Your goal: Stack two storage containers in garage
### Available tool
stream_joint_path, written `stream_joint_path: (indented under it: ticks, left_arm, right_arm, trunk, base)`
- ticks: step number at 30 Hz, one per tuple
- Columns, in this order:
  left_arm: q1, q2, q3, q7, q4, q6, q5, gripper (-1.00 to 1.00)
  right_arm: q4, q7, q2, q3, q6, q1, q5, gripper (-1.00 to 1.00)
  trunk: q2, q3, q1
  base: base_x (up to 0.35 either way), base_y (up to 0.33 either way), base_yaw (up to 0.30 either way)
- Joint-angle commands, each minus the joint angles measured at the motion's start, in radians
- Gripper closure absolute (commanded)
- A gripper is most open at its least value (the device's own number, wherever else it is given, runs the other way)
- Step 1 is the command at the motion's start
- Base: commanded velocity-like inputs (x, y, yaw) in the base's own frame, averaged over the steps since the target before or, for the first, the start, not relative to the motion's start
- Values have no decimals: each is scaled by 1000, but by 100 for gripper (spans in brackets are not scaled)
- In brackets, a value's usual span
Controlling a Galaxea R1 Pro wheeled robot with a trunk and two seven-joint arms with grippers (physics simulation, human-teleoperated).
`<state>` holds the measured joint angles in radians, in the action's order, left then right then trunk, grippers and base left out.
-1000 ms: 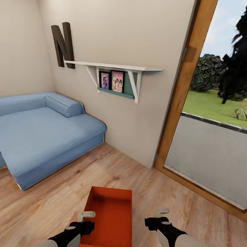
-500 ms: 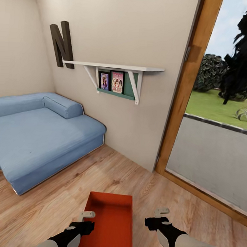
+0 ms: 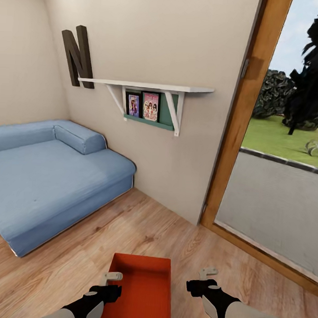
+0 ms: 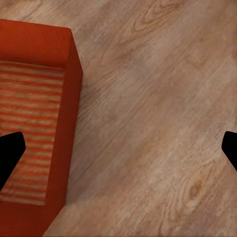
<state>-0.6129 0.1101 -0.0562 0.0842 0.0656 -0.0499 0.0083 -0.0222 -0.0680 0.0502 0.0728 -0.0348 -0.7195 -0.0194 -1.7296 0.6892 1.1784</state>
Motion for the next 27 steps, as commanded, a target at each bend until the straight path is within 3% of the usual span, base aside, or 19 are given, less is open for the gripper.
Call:
stream_joint_path:
  ticks: [1, 27]
  left_arm:
    - [-1, 0, -5, 2, -1, -4, 1, -100]
    - [-1, 0, -5, 2, -1, -4, 1, -100]
  right_arm:
    - [-2, -4, 0, 7, -4, -1, -2, -100]
    - [-2, -4, 0, 7, -4, -1, -2, -100]
  trunk:
    - [0, 1, 0]
    - [0, 1, 0]
  base:
    - [31, 0, 0]
    - [26, 25, 0]
